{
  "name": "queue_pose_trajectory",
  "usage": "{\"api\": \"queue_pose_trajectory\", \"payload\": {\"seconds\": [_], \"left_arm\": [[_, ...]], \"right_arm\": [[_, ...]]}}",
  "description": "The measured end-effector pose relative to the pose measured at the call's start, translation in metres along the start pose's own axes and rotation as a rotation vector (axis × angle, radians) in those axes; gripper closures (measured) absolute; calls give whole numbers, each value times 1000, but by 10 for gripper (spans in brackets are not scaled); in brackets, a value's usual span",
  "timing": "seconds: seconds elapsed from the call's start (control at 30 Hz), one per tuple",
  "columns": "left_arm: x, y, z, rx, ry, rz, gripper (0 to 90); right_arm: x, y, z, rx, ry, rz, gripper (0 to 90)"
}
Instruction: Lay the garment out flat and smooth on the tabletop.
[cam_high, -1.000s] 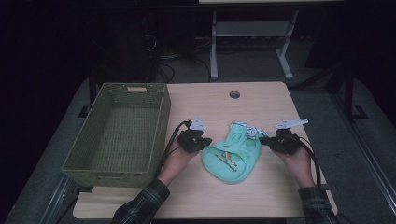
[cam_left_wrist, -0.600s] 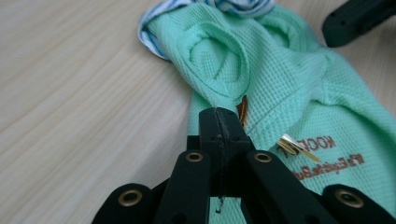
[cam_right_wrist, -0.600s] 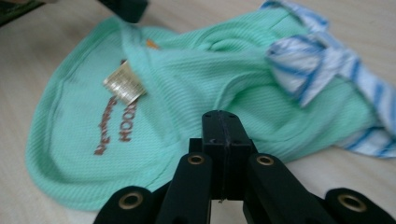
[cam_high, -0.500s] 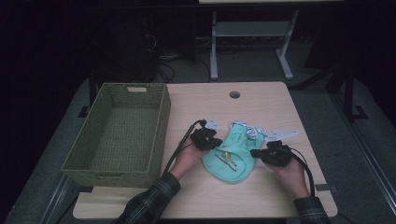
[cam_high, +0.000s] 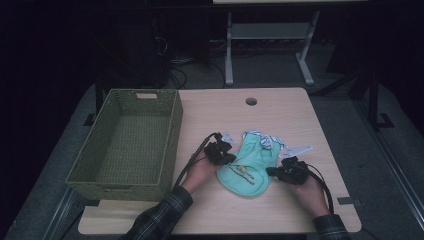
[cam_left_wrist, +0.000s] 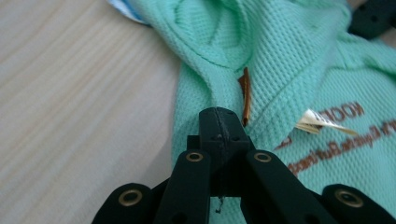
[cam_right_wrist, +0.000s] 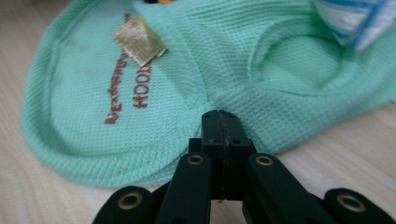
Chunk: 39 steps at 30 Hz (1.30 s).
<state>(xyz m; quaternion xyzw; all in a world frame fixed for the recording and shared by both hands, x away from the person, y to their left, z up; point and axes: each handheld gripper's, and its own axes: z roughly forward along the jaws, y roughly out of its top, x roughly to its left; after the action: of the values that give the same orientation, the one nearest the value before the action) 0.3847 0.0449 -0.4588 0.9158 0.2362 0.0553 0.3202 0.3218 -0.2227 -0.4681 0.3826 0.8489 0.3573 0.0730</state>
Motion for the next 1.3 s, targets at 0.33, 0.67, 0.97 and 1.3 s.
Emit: {"api": "queue_pose_trajectory", "payload": {"seconds": [0.33, 0.67, 0.97, 1.3], "left_arm": [[-25, -12, -10, 16, -46, 21, 894], [-33, -10, -19, -5, -41, 33, 870], [0, 13, -27, -71, 71, -33, 694], [37, 29, -7, -85, 120, -96, 571]], "right_arm": [[-12, 0, -2, -7, -35, 6, 899], [-15, 2, -1, -11, -49, -6, 898], [-7, -2, -18, -52, -29, 28, 743], [8, -17, -23, -35, -40, 20, 620]]}}
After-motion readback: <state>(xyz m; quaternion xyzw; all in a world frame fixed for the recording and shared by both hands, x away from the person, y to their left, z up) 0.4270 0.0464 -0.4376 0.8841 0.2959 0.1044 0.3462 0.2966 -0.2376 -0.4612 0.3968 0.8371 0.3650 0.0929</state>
